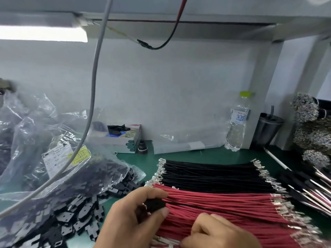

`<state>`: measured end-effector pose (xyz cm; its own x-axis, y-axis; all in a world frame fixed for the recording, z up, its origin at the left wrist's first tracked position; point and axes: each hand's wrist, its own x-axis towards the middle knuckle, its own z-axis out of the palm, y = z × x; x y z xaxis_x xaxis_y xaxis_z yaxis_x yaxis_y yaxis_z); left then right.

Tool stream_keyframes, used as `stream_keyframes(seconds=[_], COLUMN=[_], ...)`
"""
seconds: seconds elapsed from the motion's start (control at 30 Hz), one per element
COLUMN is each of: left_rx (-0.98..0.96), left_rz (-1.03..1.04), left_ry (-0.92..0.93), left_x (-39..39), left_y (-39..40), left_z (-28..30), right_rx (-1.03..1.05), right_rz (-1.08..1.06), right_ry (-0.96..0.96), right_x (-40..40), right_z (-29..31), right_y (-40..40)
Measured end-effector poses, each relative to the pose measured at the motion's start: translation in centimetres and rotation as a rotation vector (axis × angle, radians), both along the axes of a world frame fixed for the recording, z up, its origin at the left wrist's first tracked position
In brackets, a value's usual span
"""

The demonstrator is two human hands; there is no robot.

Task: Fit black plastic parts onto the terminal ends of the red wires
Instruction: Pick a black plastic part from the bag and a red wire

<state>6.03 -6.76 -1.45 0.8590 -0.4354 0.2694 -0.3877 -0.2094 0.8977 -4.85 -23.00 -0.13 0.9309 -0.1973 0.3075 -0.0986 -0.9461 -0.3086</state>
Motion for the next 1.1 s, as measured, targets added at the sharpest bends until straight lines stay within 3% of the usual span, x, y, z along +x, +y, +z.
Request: stream_keyframes(seconds=[0.13,0.27,0.47,0.6,0.67,0.83,1.1], left_rx=[-0.116,-0.144,-0.19,-0.252,-0.299,-0.385,-0.533], left_rz=[-0.041,-0.05,-0.103,-0.136,-0.142,-0.17,-0.321], left_ry=[0.078,0.098,0.173,0.24,0.275,0.326,0.457], left_x=[0.1,-0.2,0.0,0.1,0.1,-0.1,-0.2], left_y=[-0.1,-0.5,0.0,0.5,0.4,0.5,0.3], left_z=[0.2,0.3,0.5,0.8,0.9,1.3,1.2], right_rx=[0.008,-0.089,-0.242,-0.281,-0.247,0.078,0.11], right_rz=[0.089,0.108,0.293,0.319,0.298,0.212,0.2], right_ry=[-0.243,-0.205,-0.435,-0.47,-0.488,-0.555,-0.636], right_x=[-0.1,-0.2,0.4,0.8,0.6,-0.8,0.0], right_z=[-1.2,-2.1,-1.3,-1.8,-1.7,0.0,2.1], right_y=[-0.5,-0.8,-1.2,-1.4,-1.2,-1.3,-1.2])
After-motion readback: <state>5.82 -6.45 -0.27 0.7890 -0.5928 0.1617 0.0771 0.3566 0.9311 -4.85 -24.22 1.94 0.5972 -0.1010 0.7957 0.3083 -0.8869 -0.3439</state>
